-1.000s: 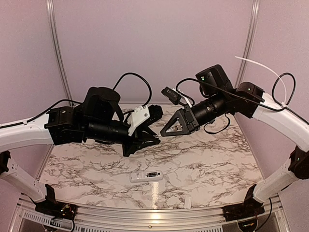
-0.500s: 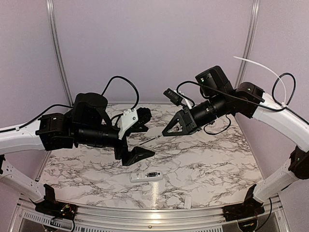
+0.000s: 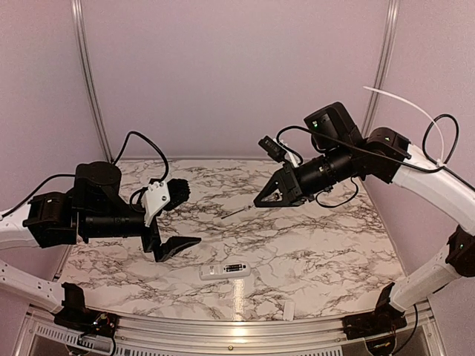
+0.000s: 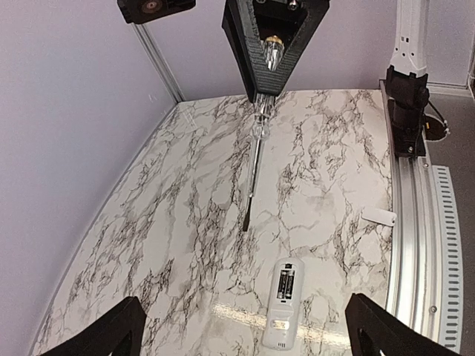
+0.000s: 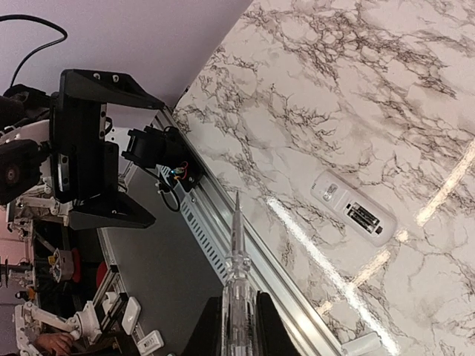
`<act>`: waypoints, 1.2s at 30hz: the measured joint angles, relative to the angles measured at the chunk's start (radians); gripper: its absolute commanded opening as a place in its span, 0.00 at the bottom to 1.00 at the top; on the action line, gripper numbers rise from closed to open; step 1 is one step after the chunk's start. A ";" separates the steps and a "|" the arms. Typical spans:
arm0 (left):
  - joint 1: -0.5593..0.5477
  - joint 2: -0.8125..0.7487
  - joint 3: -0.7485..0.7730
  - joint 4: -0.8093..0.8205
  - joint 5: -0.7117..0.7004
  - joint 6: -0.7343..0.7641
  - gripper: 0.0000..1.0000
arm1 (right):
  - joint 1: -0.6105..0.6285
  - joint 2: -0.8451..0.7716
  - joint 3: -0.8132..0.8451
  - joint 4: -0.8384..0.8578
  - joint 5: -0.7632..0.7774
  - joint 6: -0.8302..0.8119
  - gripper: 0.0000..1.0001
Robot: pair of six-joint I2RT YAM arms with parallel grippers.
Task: Unload the batteries from the remote control
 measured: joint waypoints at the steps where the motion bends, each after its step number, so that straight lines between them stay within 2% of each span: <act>1: 0.000 -0.008 -0.015 -0.005 -0.005 0.007 0.99 | 0.000 0.000 0.000 0.000 0.004 0.003 0.00; 13: 0.002 0.055 -0.124 -0.024 0.036 0.029 0.93 | 0.000 0.035 0.002 -0.116 0.124 0.055 0.00; 24: 0.068 0.186 -0.326 0.187 0.151 -0.013 0.92 | 0.000 0.135 0.002 -0.248 0.216 0.117 0.00; 36: 0.166 0.372 -0.359 0.370 0.284 0.004 0.90 | 0.000 0.159 0.003 -0.273 0.231 0.150 0.00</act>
